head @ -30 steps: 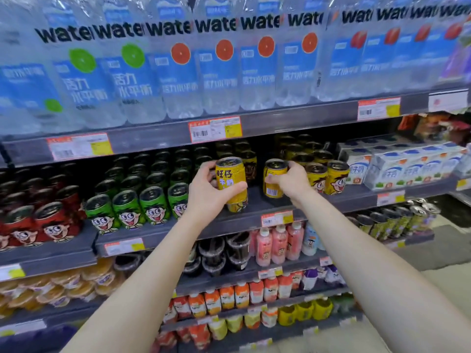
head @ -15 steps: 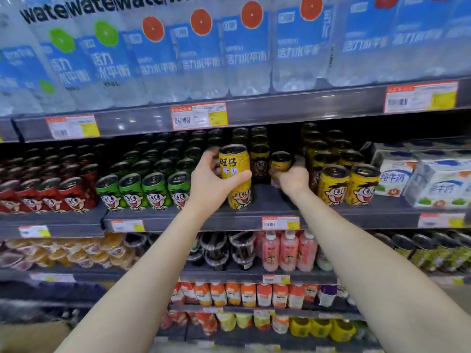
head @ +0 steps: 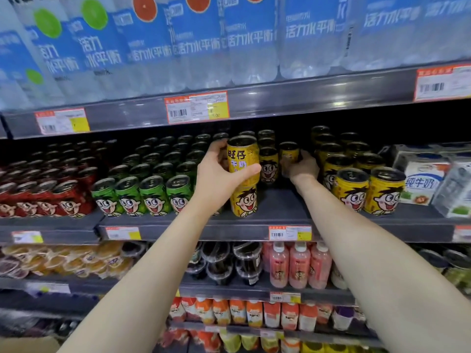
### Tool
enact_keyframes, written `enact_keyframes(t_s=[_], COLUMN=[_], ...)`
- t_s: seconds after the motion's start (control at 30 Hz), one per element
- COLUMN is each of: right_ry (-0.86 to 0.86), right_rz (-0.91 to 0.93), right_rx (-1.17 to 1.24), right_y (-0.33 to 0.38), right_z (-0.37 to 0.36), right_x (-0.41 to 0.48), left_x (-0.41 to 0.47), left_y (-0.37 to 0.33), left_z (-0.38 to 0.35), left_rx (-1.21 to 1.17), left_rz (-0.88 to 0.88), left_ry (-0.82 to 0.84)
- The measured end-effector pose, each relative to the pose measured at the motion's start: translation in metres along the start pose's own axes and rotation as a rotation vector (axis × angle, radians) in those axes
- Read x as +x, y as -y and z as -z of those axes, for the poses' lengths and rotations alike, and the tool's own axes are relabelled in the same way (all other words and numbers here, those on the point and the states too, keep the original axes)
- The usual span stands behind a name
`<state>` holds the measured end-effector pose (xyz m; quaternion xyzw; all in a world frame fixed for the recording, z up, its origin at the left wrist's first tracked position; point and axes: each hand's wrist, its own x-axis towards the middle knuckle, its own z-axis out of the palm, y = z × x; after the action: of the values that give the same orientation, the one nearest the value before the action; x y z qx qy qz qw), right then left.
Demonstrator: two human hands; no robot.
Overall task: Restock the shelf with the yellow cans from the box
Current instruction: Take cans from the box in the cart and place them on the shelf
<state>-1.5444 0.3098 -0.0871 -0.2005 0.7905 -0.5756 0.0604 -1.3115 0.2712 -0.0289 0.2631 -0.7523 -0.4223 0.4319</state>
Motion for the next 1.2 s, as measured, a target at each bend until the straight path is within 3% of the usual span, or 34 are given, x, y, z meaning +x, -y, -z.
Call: enact_keyframes(t_s=[0.7,0.9,1.2], right_ry=[-0.010,0.062,0.047], right_rz=[-0.018,-0.036,-0.060], right_rx=[-0.007,0.073,-0.067], right_y=[-0.004,0.001,0.011], right_z=[-0.033,-0.036,-0.034], right_x=[0.068,0.081,0.080], left_x=[0.037,0.038,0.038], left_y=[0.004,0.003,0.000], left_z=[-0.003,-0.001,-0.004], left_rx=[0.053,0.049,0.049], left_rz=[0.001,-0.011,-0.025], left_ry=[0.067,0.063,0.076])
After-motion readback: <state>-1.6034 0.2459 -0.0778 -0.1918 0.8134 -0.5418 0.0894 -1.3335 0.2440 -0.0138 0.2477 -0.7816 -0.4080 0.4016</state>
